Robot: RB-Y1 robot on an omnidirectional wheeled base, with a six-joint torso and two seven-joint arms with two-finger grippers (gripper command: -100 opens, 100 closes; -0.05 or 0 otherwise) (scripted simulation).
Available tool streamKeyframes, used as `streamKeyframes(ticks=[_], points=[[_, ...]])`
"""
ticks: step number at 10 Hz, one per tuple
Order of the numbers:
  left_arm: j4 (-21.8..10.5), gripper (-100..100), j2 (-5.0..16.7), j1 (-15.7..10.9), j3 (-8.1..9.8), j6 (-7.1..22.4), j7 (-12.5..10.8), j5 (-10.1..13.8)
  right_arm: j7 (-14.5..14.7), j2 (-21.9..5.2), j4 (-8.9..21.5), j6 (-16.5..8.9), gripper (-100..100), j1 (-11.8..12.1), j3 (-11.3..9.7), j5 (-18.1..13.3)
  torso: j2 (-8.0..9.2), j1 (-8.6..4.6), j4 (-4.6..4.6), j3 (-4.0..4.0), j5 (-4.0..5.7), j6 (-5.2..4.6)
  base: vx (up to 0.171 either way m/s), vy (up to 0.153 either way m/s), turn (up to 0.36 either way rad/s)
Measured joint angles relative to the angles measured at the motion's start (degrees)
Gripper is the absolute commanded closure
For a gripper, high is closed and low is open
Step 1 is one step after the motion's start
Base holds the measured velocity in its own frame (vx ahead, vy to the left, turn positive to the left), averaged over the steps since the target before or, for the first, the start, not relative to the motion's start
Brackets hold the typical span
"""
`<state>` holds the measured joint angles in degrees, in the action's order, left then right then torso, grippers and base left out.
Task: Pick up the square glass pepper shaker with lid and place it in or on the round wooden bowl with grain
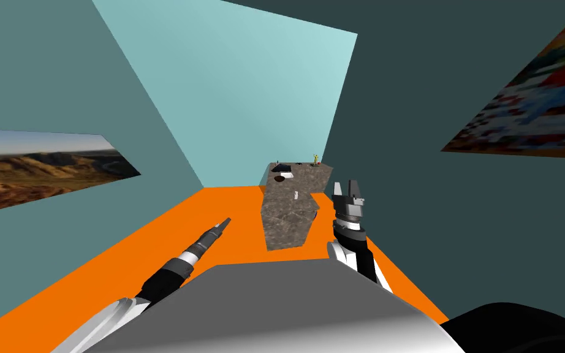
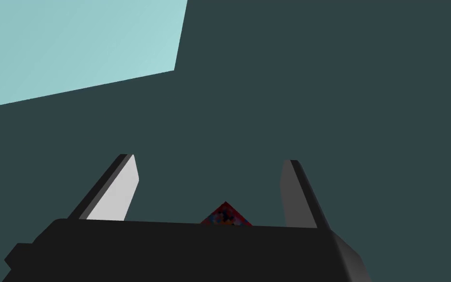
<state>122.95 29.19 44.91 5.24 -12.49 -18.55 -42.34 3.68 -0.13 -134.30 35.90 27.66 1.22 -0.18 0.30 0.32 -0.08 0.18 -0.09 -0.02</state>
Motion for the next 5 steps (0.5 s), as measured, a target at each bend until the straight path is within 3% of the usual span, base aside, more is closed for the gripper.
streamKeyframes(ticks=[2,3,5], points=[[-0.7,-100,1.2,-0.3,-0.23,0.7,-0.3,-3.5,0.0,0.0,0.0,0.0,0,0.0,0.0,0.0,-0.04,-0.40,0.01,-0.02,0.08,-0.10,-0.002,0.001,-0.006],[-0.7,-100,1.3,-0.3,-0.20,0.6,-0.3,-4.8,0.0,0.0,0.0,0.0,0,0.0,0.0,0.0,-0.03,-0.52,0.01,-0.02,0.11,-0.10,-0.013,0.118,0.317],[-1.8,-100,5.3,2.0,0.11,3.6,-3.0,-8.3,0.0,0.0,0.0,0.0,0,0.0,0.0,0.0,-0.02,0.02,0.00,-0.01,-0.01,-0.02,0.004,0.106,0.432]])
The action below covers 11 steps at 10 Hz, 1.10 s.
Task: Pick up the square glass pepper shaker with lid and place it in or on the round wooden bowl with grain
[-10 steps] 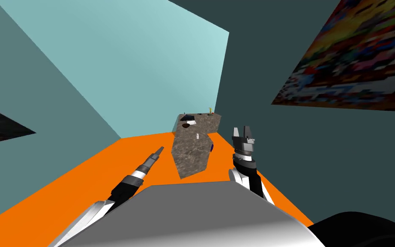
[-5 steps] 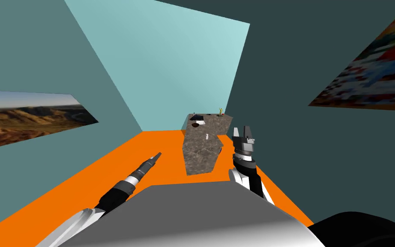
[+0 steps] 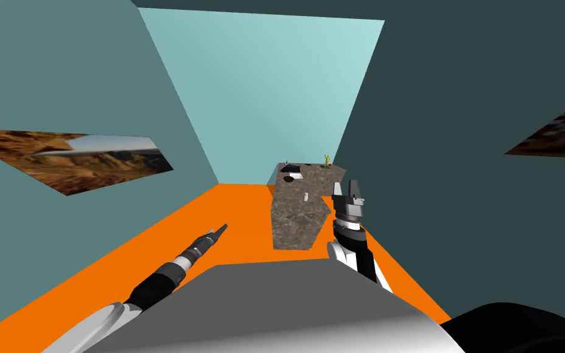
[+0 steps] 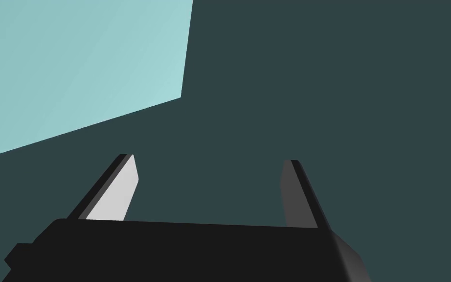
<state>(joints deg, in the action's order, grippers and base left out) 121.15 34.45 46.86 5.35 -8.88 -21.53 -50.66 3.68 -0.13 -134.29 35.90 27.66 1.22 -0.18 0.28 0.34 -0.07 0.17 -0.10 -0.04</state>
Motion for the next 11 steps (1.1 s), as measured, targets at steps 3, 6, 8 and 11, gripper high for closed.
streamKeyframes(ticks=[3,6,8,11], points=[[-0.4,-100,1.1,0.6,0.40,-0.1,-0.3,-4.7,0.0,0.0,0.0,0.0,0,0.0,0.0,0.0,0.03,-0.57,-0.01,0.01,0.13,-0.10,0.006,0.032,0.152],[-1.9,-100,6.4,3.4,1.28,3.0,-3.7,-9.5,0.0,0.0,0.0,0.0,0,0.0,0.0,0.0,0.00,-0.21,0.00,0.00,0.03,-0.05,0.015,0.077,0.330],[-2.1,-100,6.4,3.5,1.16,2.9,-3.5,-13.0,0.0,0.0,0.0,0.0,0,0.0,0.0,0.0,0.08,-0.55,-0.02,0.05,0.12,-0.11,0.017,0.045,0.209],[-3.8,-100,10.6,6.6,2.38,5.1,-6.4,-18.3,0.0,0.0,0.0,0.0,0,0.0,0.0,0.0,-0.01,-0.22,0.00,-0.01,0.03,-0.06,0.027,0.074,0.312]])
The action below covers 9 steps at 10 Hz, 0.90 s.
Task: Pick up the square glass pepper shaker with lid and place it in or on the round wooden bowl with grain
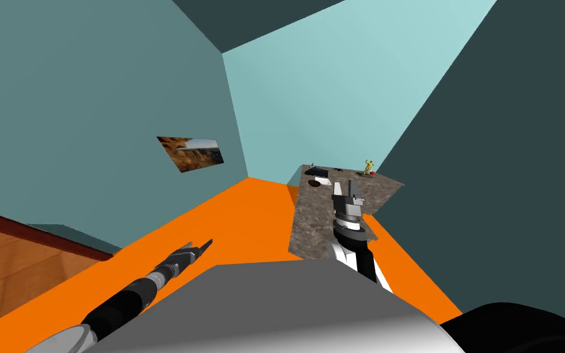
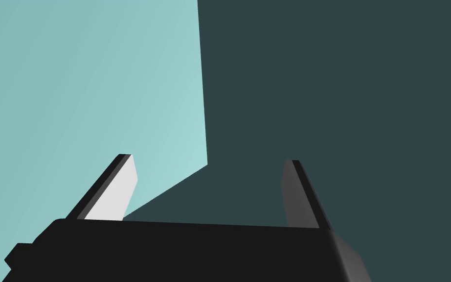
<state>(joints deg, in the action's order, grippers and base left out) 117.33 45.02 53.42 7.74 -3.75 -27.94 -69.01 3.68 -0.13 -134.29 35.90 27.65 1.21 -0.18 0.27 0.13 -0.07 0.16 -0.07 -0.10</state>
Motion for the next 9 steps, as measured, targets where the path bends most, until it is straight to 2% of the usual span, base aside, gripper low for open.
streamKeyframes(ticks=[2,3,4,5,6,7,8,9], points=[[-0.1,-100,1.1,-0.1,-0.37,0.7,-0.4,-3.5,0.0,0.0,0.0,0.0,0,0.0,0.0,0.0,0.14,-0.33,-0.03,0.08,0.08,-0.07,-0.008,-0.009,-0.017],[-0.1,-100,1.2,-0.1,-0.43,0.8,-0.4,-4.5,0.0,0.0,0.0,0.0,0,0.0,0.0,0.0,0.15,-0.37,-0.04,0.09,0.09,-0.06,0.057,0.096,0.312],[-2.0,-100,-3.2,1.6,3.50,-2.9,0.8,-6.7,0.0,0.0,0.0,0.0,0,0.0,0.0,0.0,0.04,-0.04,-0.02,0.03,0.03,0.06,0.065,0.124,0.476],[-2.2,-100,-2.4,2.8,2.92,-3.1,0.0,-8.4,0.0,0.0,0.0,0.0,0,0.0,0.0,0.0,-0.04,0.09,0.01,-0.02,-0.02,0.00,0.035,0.071,0.553],[-2.0,-100,0.0,2.9,0.69,-0.9,-2.0,-10.3,0.0,0.0,0.0,0.0,0,0.0,0.0,0.0,0.01,-0.02,0.00,0.01,0.00,0.01,0.015,0.011,0.110],[-2.0,-100,1.7,2.9,0.37,0.8,-3.4,-12.0,0.0,0.0,0.0,0.0,0,0.0,0.0,0.0,0.08,-0.21,-0.02,0.04,0.05,-0.10,-0.001,-0.008,-0.099],[-1.8,-100,4.9,3.0,-0.47,3.5,-4.7,-13.7,0.0,0.0,0.0,0.0,0,0.0,0.0,0.0,0.13,-0.30,-0.03,0.07,0.08,-0.11,-0.006,-0.008,-0.030],[-1.7,-100,5.6,3.1,-0.06,4.2,-4.4,-14.7,0.0,0.0,0.0,0.0,0,0.0,0.0,0.0,0.17,-0.34,-0.04,0.10,0.08,-0.08,0.050,0.093,0.360]])
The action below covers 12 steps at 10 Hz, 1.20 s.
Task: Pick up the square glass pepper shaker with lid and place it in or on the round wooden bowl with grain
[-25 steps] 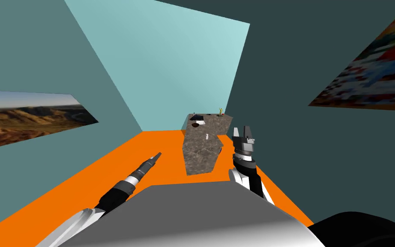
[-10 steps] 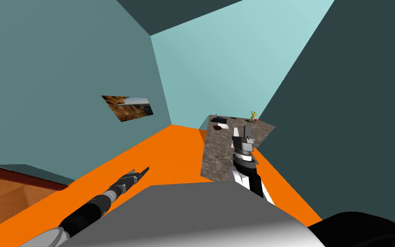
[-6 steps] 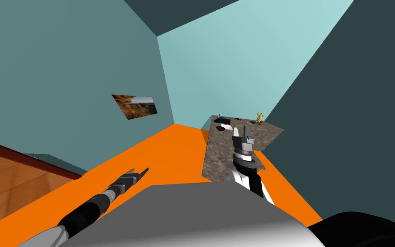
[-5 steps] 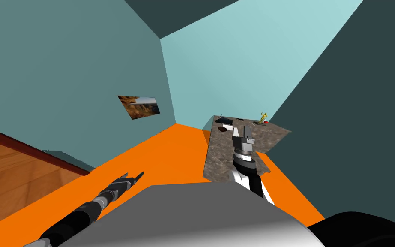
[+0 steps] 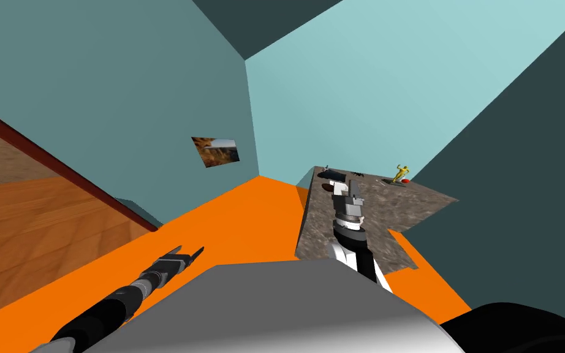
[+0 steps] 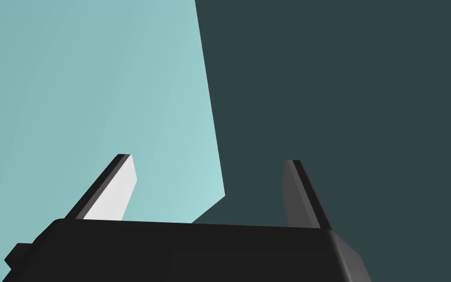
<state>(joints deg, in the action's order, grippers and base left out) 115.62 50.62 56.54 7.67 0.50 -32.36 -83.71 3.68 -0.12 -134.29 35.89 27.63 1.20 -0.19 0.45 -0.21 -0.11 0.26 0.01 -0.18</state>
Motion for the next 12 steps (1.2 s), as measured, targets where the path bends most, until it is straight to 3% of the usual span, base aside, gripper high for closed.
streamKeyframes(ticks=[2,3,4,6,7,8,9,10,12], points=[[-2.7,-100,4.2,1.8,0.01,3.3,-2.3,-2.9,0.0,0.0,0.0,0.0,0,0.0,0.0,0.0,-0.26,0.48,0.05,-0.14,-0.10,0.06,0.079,0.093,0.412],[-2.8,-100,4.6,2.2,1.64,2.2,-5.2,-7.9,0.0,0.0,0.0,0.0,0,0.0,0.0,0.0,-0.22,0.31,0.05,-0.13,-0.08,0.05,0.024,0.000,0.183],[-2.7,-100,6.4,2.7,1.21,2.7,-5.9,-10.3,0.0,0.0,0.0,0.0,0,0.0,0.0,0.0,-0.10,0.10,0.03,-0.06,-0.04,-0.01,-0.007,-0.017,0.013],[-2.4,-100,7.3,2.9,0.75,3.8,-4.2,-10.3,0.0,0.0,0.0,0.0,0,0.0,0.0,0.0,0.07,-0.02,-0.02,0.04,0.00,-0.02,0.032,0.030,0.175],[-2.9,-100,5.7,4.0,3.11,2.3,-1.8,-9.6,0.0,0.0,0.0,0.0,0,0.0,0.0,0.0,-0.12,0.25,0.01,-0.05,-0.05,0.10,0.113,0.099,0.442],[-3.8,-100,4.1,4.1,4.15,0.6,0.6,-9.5,0.0,0.0,0.0,0.0,0,0.0,0.0,0.0,-0.25,0.37,0.05,-0.14,-0.10,0.05,0.069,0.054,0.412],[-3.9,-100,2.5,4.6,4.68,-1.1,1.5,-10.8,0.0,0.0,0.0,0.0,0,0.0,0.0,0.0,-0.17,0.27,0.04,-0.10,-0.08,0.05,0.022,0.002,0.175],[-4.3,-100,5.1,5.7,2.26,1.0,0.3,-12.0,0.0,0.0,0.0,0.0,0,0.0,0.0,0.0,-0.04,0.12,0.02,-0.03,-0.04,-0.03,-0.008,-0.018,-0.027],[-4.8,-100,8.2,5.4,1.60,4.1,-2.7,-15.4,0.0,0.0,0.0,0.0,0,0.0,0.0,0.0,0.09,0.02,-0.02,0.05,-0.01,-0.05,-0.011,-0.008,-0.016]])
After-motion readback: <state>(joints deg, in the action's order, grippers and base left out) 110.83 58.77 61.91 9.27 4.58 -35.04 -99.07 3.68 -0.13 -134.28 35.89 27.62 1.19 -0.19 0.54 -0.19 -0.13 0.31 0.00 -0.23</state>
